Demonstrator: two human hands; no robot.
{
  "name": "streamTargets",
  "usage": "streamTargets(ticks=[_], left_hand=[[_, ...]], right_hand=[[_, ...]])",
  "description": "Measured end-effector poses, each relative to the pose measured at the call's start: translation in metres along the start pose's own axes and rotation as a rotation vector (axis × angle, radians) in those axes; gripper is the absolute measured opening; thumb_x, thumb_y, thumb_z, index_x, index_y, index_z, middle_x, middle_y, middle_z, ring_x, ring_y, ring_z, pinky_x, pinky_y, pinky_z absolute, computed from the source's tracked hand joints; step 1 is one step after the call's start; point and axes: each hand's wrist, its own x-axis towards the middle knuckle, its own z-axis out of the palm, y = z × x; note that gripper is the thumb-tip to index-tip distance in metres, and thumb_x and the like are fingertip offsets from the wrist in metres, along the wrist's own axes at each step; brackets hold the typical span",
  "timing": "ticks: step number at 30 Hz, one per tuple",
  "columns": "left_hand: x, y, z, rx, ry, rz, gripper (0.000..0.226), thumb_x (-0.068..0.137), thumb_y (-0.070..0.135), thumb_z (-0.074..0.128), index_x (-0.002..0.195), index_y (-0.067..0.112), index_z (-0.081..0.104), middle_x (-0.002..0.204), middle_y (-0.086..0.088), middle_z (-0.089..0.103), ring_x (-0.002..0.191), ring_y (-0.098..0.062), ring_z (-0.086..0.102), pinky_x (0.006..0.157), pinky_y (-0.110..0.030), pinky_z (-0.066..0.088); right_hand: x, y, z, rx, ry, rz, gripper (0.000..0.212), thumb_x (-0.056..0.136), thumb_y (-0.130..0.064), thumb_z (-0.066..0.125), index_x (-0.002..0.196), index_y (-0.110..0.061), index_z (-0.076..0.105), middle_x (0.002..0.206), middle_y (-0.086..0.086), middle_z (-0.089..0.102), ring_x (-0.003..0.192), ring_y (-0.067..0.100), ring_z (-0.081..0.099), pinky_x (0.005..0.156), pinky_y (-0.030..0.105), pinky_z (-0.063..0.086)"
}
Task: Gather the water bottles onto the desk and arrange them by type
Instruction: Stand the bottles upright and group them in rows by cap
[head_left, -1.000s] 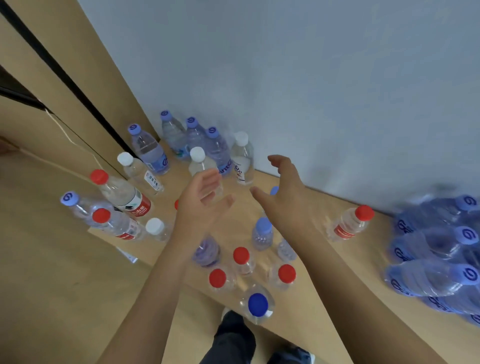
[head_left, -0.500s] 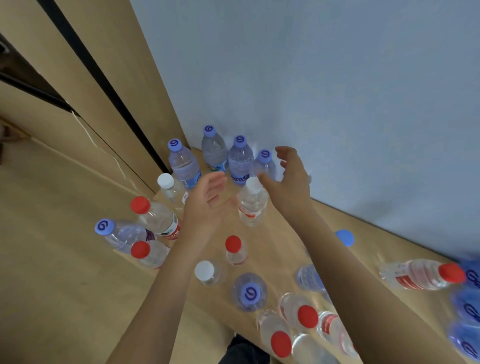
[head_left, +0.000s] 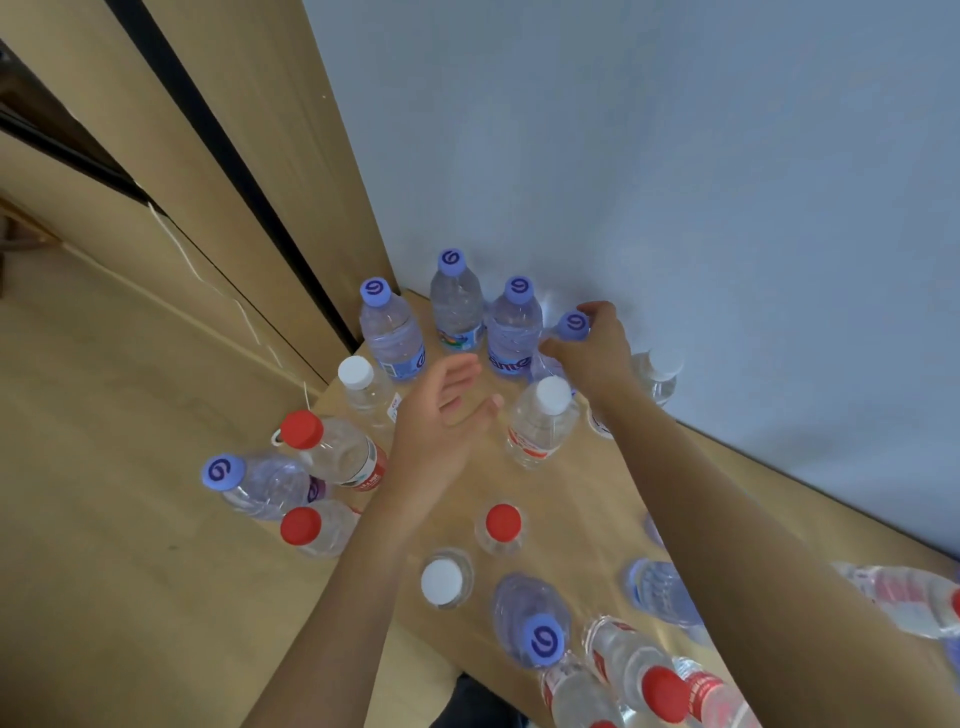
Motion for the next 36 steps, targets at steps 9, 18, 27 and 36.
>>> streamTargets(ticks=[9, 18, 27, 36], left_hand=[[0.002, -0.006, -0.004, 0.007, 0.016, -0.03, 0.038, 0.086, 0.019, 0.076, 0.118, 0.03, 0.059, 0.119, 0.013, 0.064, 0.112, -0.002, 0.061, 0.088, -0.009, 0.047], [-0.003, 0.01, -0.004, -0.029, 0.007, 0.036, 0.037, 0.086, 0.01, 0.075, 0.115, 0.027, 0.06, 0.117, 0.008, 0.065, 0.111, -0.005, 0.062, 0.089, -0.01, 0.048], [-0.018, 0.054, 0.016, -0.01, -0.081, 0.217, 0.051, 0.078, 0.008, 0.082, 0.122, 0.02, 0.058, 0.12, 0.012, 0.062, 0.108, 0.012, 0.059, 0.088, -0.008, 0.046], [-0.066, 0.109, 0.054, 0.059, -0.347, 0.481, 0.061, 0.072, 0.014, 0.087, 0.12, 0.024, 0.051, 0.106, 0.026, 0.065, 0.103, 0.005, 0.063, 0.077, -0.009, 0.049]], right_hand=[[0.011, 0.012, 0.015, 0.147, 0.007, 0.081, 0.047, 0.073, 0.002, 0.075, 0.106, -0.013, 0.047, 0.103, 0.004, 0.055, 0.089, 0.02, 0.055, 0.072, 0.03, 0.045], [-0.015, -0.024, -0.015, 0.26, 0.015, -0.009, 0.027, 0.077, 0.0, 0.07, 0.102, 0.001, 0.06, 0.088, 0.006, 0.061, 0.077, 0.019, 0.059, 0.073, 0.031, 0.05], [-0.094, -0.087, -0.102, 0.316, -0.067, -0.298, 0.022, 0.077, -0.004, 0.076, 0.096, 0.002, 0.067, 0.079, 0.001, 0.062, 0.07, 0.01, 0.058, 0.064, 0.017, 0.048], [-0.171, -0.1, -0.168, 0.342, -0.057, -0.475, 0.012, 0.077, -0.016, 0.08, 0.085, -0.01, 0.074, 0.077, 0.004, 0.07, 0.071, 0.011, 0.064, 0.064, 0.018, 0.049]])
